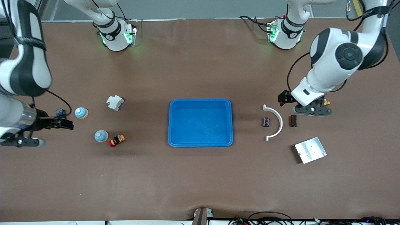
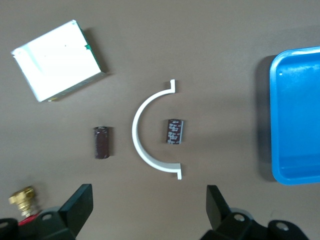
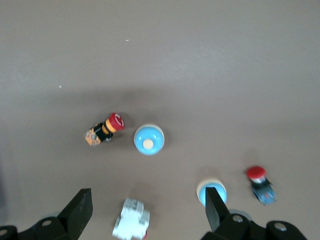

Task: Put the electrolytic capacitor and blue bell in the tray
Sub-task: 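Reach the right gripper to a blue bell while the left gripper reaches a capacitor, then grasp the bell with the right gripper while the left gripper grasps the capacitor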

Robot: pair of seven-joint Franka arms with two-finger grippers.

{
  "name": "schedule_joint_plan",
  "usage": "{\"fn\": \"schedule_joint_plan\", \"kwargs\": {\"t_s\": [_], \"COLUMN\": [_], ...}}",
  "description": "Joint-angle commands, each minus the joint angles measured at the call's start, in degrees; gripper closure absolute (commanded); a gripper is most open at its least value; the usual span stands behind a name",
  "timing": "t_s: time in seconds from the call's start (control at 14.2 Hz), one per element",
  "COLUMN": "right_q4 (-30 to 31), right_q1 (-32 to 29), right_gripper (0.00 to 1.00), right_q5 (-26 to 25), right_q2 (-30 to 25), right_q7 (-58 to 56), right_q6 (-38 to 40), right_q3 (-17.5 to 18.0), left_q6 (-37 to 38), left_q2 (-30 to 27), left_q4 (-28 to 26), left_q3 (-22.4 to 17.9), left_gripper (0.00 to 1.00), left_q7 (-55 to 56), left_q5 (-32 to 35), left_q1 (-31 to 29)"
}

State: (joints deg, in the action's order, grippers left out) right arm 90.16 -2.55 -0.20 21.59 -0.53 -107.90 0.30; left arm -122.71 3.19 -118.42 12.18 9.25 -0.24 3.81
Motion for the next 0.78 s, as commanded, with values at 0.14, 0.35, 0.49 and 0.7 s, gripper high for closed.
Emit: {"fn": "schedule_joint_plan", "kwargs": {"t_s": [0.14,0.35,0.49,0.7], "right_q4": [6.87,11.95,15.29,17.24], "right_q1": [0.61,0.44,1.75,2.19], "right_gripper": [0.0,0.0,0.0,0.0], "right_q5": [-0.06,0.02,0.03,0.02], "right_q2": [6.26,8.38,8.82,9.35], "right_q7": [-3.75,-7.73,-7.82,-7.82], "right_q6": [-12.58,-19.79,-24.35,-26.93], "right_q3": [-0.03,-0.03,-0.03,-0.03], "left_q6": [-12.8,-15.97,-19.04,-24.84], "left_q2": [-0.48,3.04,5.94,10.51], "left_q4": [-10.95,-11.04,-11.04,-11.04], "left_q3": [1.0,1.0,1.0,0.92], "left_gripper": [0.0,0.0,0.0,0.0], "left_q7": [0.85,0.94,1.12,2.25], "left_q5": [-0.38,-0.29,-0.12,0.32], "left_q1": [-0.21,-0.03,0.41,0.93]}}
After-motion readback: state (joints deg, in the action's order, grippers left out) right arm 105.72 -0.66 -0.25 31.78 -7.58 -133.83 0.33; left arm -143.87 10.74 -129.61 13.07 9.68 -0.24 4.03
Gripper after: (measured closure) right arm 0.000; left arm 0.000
